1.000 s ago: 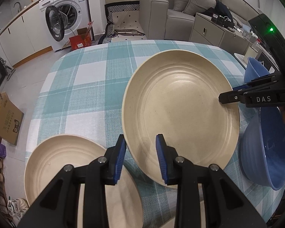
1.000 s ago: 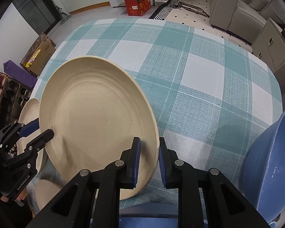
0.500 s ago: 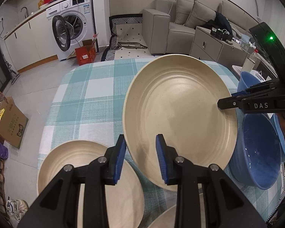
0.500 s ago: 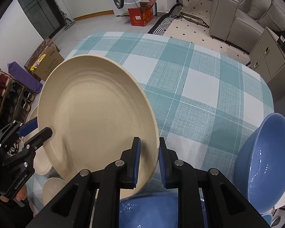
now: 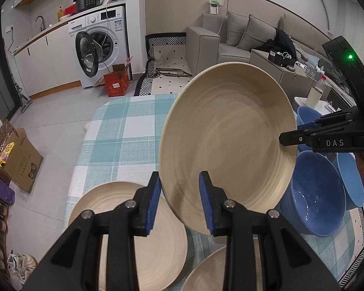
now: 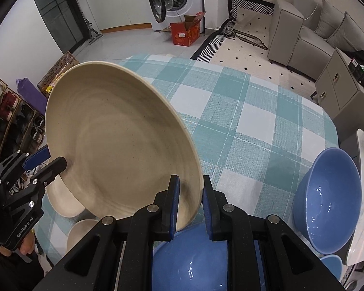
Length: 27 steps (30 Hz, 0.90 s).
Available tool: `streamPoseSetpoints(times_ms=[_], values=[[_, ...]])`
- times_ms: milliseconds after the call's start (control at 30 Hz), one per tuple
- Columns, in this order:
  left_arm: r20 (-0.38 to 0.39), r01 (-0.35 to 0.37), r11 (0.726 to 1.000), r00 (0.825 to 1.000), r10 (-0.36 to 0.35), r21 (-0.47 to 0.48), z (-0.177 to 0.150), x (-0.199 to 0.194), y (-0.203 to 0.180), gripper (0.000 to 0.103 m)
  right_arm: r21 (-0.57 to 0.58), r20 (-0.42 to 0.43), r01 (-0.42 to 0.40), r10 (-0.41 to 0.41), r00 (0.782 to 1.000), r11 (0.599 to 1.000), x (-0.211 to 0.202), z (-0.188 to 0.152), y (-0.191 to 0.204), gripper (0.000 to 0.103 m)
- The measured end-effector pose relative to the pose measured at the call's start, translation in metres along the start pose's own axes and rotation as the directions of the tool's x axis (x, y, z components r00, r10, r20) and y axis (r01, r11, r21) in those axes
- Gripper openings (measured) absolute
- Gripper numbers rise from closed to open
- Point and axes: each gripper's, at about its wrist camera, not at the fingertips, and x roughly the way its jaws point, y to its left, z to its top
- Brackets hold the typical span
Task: Organize plates and bowls
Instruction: 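Lift the beige plate off the table with both grippers, tilting it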
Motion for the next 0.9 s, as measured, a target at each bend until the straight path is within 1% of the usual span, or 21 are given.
streamPoseSetpoints(times_ms=[467, 900], values=[[0.045, -0.003, 1.0, 0.999, 0.003, -0.005, -0.014, -0.041, 0.005, 0.03, -0.04, 0.034, -0.002, 0.003, 0.999, 0.999, -0.034, -0.014, 0.021, 0.018], [0.071, -0.019, 1.0, 0.997, 0.019, -0.005, -0.036, -0.072, 0.002, 0.03, -0.067, 0.072, -0.014, 0.019, 0.997, 0.998, -0.059, -0.041, 0.038, 0.018]])
